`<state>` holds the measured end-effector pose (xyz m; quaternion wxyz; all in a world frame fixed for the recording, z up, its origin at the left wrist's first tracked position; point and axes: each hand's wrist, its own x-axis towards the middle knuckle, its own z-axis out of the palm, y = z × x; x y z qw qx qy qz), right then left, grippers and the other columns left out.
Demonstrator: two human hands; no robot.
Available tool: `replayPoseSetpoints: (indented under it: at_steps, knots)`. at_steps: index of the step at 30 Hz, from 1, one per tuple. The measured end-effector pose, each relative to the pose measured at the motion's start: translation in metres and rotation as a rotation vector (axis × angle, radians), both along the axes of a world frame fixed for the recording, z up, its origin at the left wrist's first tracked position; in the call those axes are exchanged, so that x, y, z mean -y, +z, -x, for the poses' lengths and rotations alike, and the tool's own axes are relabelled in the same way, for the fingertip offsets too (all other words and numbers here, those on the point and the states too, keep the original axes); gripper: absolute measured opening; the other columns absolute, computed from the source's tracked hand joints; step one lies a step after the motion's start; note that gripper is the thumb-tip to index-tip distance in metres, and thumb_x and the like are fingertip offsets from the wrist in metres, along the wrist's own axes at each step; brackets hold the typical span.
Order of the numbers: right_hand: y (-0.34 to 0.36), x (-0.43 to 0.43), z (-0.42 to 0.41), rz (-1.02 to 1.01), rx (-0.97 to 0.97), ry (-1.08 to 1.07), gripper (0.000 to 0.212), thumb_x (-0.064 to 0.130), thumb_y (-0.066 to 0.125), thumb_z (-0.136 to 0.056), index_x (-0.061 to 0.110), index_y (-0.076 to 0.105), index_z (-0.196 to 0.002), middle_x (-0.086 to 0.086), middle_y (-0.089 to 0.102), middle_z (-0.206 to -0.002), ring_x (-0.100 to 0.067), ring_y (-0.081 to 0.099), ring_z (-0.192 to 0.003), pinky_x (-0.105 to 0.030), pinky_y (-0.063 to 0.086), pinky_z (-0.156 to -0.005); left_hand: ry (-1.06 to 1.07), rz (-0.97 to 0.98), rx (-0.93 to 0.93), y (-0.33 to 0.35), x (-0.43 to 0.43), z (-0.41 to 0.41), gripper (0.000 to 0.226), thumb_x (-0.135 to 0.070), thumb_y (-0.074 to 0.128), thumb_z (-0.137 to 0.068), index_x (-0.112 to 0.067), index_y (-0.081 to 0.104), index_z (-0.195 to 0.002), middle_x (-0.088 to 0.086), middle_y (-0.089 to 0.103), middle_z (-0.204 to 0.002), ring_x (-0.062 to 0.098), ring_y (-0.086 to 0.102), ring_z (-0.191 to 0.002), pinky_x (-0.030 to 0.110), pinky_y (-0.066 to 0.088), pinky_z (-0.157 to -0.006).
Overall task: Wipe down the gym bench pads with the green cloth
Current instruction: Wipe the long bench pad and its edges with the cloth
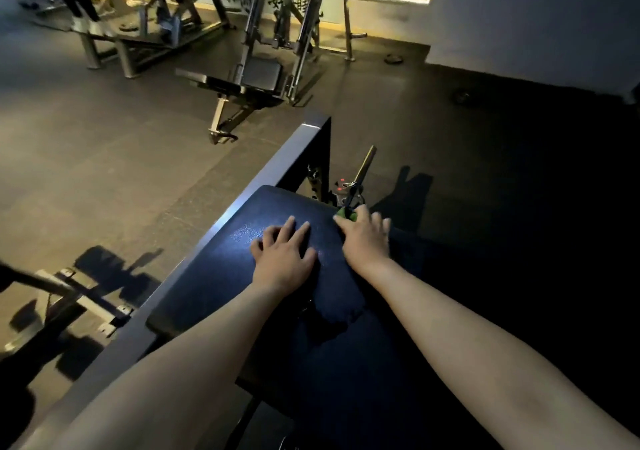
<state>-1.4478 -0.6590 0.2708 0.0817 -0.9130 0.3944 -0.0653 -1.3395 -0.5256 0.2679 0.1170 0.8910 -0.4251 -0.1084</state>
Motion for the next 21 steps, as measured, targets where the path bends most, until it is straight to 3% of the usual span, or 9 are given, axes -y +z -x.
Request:
replayPoseSetpoints:
  at_steps: [5,9,11,14,21]
  knots:
    - [0.008,0.022,0.003,-0.117,-0.061,-0.370,0.048,0.012,0.047,-0.093,0.031,0.054,-0.136,-0.016,0.038,-0.139,-0.039,0.043,-0.121,-0.047,0.025,-0.109,-0.032,0.042,0.022,-0.007,-0.002,-0.001,0.058,-0.054,0.027,-0.091,-0.043,0.026,-0.148,-0.004,0.017,-0.165,0.026,0.012,-0.143,0.050,0.003,-0.111]
    - [0.011,-0.002,-0.055,-0.261,0.103,-0.164,0.048,0.015,0.045,-0.095,0.033,0.054,-0.139,-0.015,0.043,-0.134,-0.040,0.045,-0.122,-0.041,0.029,-0.106,-0.035,0.039,0.042,-0.009,0.001,-0.002,0.062,-0.052,0.031,-0.093,-0.039,0.024,-0.153,-0.003,0.014,-0.166,0.028,0.012,-0.144,0.052,0.004,-0.113]
    - [0.014,-0.016,-0.080,-0.275,0.097,-0.040,0.047,0.020,0.045,-0.098,0.035,0.052,-0.141,-0.013,0.044,-0.135,-0.037,0.044,-0.124,-0.040,0.028,-0.105,-0.056,0.044,0.054,-0.009,0.000,-0.003,0.059,-0.051,0.031,-0.094,-0.037,0.026,-0.151,-0.002,0.015,-0.166,0.030,0.013,-0.144,0.053,0.006,-0.114]
    - [0.015,-0.018,-0.077,-0.202,0.005,-0.017,0.048,0.023,0.044,-0.097,0.040,0.050,-0.141,-0.007,0.041,-0.139,-0.032,0.039,-0.126,-0.045,0.025,-0.103,-0.072,0.047,0.039,-0.010,-0.001,-0.005,0.059,-0.052,0.031,-0.095,-0.039,0.025,-0.152,-0.001,0.012,-0.167,0.031,0.011,-0.145,0.055,0.005,-0.114]
    - [0.022,0.005,0.003,-0.126,-0.115,-0.478,0.046,0.017,0.051,-0.094,0.036,0.055,-0.136,-0.009,0.039,-0.142,-0.034,0.040,-0.127,-0.051,0.020,-0.110,-0.109,0.044,-0.002,-0.008,-0.005,-0.007,0.059,-0.049,0.029,-0.095,-0.041,0.022,-0.153,0.002,0.009,-0.167,0.030,0.007,-0.146,0.056,0.004,-0.115]
